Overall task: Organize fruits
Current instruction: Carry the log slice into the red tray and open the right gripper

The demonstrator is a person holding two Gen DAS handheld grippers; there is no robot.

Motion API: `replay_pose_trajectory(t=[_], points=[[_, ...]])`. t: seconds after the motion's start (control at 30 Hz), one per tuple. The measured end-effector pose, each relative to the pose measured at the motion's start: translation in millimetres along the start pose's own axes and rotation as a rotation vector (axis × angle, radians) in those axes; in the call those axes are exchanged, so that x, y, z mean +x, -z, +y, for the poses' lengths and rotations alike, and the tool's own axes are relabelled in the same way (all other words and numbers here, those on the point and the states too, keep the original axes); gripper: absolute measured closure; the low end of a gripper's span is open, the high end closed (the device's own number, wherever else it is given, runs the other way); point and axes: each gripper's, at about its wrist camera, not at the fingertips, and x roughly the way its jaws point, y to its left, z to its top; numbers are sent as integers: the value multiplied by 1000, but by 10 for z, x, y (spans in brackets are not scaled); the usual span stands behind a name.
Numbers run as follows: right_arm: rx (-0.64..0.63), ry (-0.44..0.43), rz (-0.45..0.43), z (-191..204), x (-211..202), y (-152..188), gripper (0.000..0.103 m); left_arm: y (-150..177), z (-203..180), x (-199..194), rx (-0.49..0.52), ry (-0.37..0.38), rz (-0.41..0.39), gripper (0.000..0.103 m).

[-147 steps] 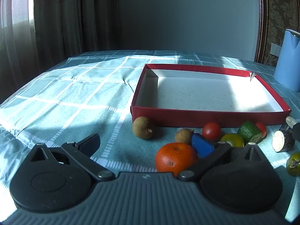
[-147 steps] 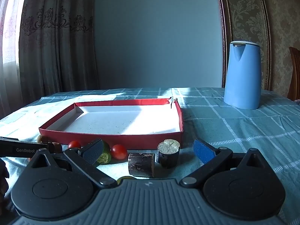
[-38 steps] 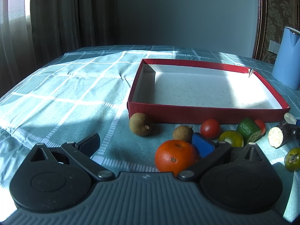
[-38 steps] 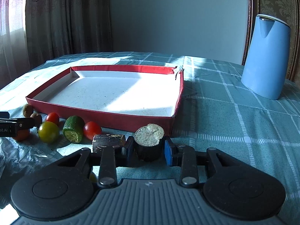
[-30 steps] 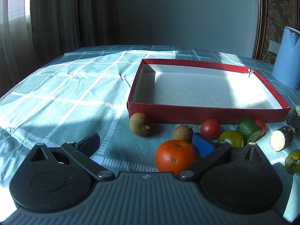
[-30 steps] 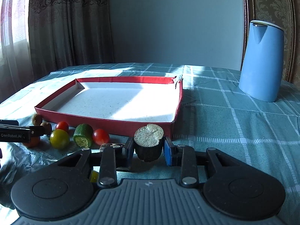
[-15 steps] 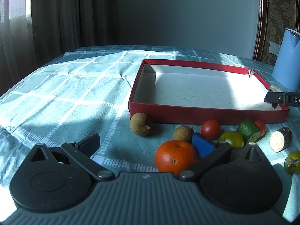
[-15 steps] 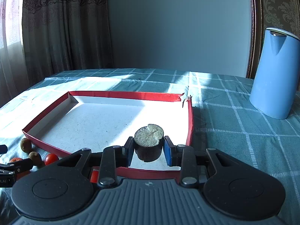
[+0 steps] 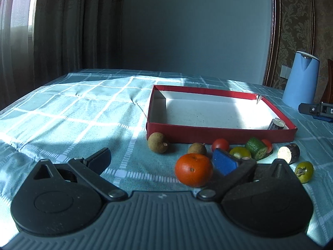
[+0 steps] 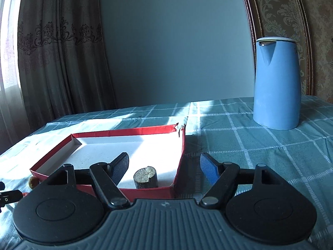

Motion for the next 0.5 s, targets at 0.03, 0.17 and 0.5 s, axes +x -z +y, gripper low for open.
replay_pose_trajectory(t=[0.03,0.17,0.5], points=[[19,7,-9,-49,-14,19,28,16,-9,-25,15,-6,-11,0],[62,-6,5,-133,36,36,28,32,-86,-69,70,9,-18,1],[41,-9,20,-101,-12,93,28,-16,-496,165,203,37,71,20]])
